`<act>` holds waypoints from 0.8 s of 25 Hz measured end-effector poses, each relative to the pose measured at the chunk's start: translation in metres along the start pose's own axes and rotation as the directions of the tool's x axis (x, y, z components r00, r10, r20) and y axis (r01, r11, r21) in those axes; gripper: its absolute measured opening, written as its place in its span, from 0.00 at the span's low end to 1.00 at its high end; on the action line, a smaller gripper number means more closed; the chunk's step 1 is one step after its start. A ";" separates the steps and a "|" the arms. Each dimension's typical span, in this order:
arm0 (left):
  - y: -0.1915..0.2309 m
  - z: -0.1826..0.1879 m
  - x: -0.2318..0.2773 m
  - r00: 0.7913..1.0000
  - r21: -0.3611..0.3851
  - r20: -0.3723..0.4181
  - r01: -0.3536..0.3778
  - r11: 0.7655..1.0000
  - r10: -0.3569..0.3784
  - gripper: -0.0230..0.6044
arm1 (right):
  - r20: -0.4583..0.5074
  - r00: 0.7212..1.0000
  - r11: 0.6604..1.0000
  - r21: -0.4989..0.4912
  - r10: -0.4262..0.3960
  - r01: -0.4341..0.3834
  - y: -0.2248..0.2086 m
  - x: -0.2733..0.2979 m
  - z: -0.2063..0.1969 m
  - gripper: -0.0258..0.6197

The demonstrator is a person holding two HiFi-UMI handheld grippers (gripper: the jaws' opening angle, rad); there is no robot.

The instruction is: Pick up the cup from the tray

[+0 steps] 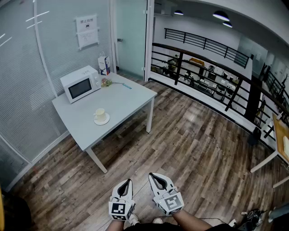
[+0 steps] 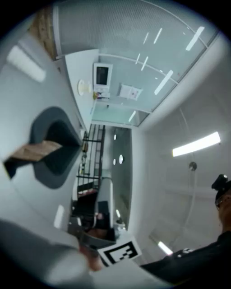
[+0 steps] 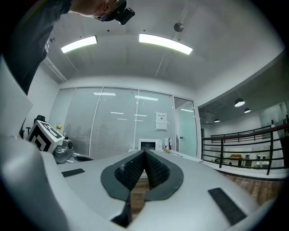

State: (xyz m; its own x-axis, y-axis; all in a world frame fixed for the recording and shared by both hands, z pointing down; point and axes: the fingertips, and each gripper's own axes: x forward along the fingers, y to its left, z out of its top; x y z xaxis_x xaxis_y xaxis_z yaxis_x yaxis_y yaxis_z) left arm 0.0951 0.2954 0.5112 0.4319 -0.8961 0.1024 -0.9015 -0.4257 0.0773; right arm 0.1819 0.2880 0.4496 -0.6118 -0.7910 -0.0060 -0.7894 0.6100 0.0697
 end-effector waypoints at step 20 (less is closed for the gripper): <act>0.064 0.008 -0.008 1.000 0.017 0.024 0.015 1.000 -0.016 0.04 | 0.054 0.998 0.999 0.022 -0.030 0.029 0.032 0.034 0.010 0.02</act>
State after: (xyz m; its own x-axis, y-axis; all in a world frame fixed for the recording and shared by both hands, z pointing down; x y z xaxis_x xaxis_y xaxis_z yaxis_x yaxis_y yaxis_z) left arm 0.0341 0.2741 0.5076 0.4453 -0.8921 0.0770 -0.8951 -0.4415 0.0616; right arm 0.1354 0.2811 0.4416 -0.5896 -0.8053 -0.0620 -0.8077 0.5877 0.0476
